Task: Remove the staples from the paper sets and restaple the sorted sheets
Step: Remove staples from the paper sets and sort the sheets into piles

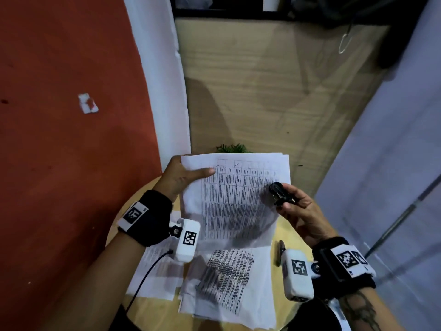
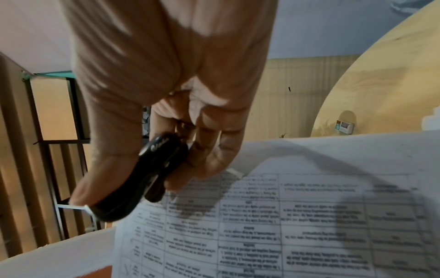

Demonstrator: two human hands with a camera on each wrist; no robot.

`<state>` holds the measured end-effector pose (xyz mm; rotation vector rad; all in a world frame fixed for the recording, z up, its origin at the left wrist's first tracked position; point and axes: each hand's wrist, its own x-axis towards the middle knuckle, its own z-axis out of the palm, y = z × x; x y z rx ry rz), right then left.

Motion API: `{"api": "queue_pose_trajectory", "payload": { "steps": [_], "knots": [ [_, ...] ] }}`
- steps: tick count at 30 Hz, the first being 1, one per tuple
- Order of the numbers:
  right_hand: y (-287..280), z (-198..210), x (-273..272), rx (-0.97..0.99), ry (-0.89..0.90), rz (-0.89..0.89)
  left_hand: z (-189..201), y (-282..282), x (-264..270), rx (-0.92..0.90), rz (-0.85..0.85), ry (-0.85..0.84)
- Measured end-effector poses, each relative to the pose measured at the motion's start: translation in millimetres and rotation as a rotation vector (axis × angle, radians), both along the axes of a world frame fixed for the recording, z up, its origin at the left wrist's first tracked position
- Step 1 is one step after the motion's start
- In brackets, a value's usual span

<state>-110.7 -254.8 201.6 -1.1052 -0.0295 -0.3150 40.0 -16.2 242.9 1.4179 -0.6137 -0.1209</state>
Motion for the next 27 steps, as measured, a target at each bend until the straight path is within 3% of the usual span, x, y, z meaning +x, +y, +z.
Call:
{"api": "queue_pose_trajectory", "payload": {
  "steps": [4, 6, 10, 13, 17, 27],
  "knots": [
    [1.6, 4.3, -2.6, -0.002, -0.036, -0.047, 8.0, -1.6, -13.1, 0.08, -0.029, -0.081],
    [4.0, 6.5, -1.0, -0.046, -0.06, -0.169, 10.8, -0.2, -14.4, 0.125, -0.024, -0.098],
    [22.4, 27.7, -0.2, -0.496, -0.192, -0.569, 12.6, 2.2, -13.7, 0.129, 0.038, -0.154],
    [47.4, 51.9, 2.6, -0.875, -0.32, -0.701, 9.6, -0.3, -8.5, 0.147, 0.11, -0.16],
    [74.0, 65.6, 12.2, -1.282, -0.395, -0.672, 12.5, -0.9, -13.2, 0.192, 0.105, -0.173],
    [81.6, 74.0, 23.5, -1.489, -0.587, -0.561, 30.9, -3.8, -32.0, 0.191, -0.028, -0.239]
  ]
}}
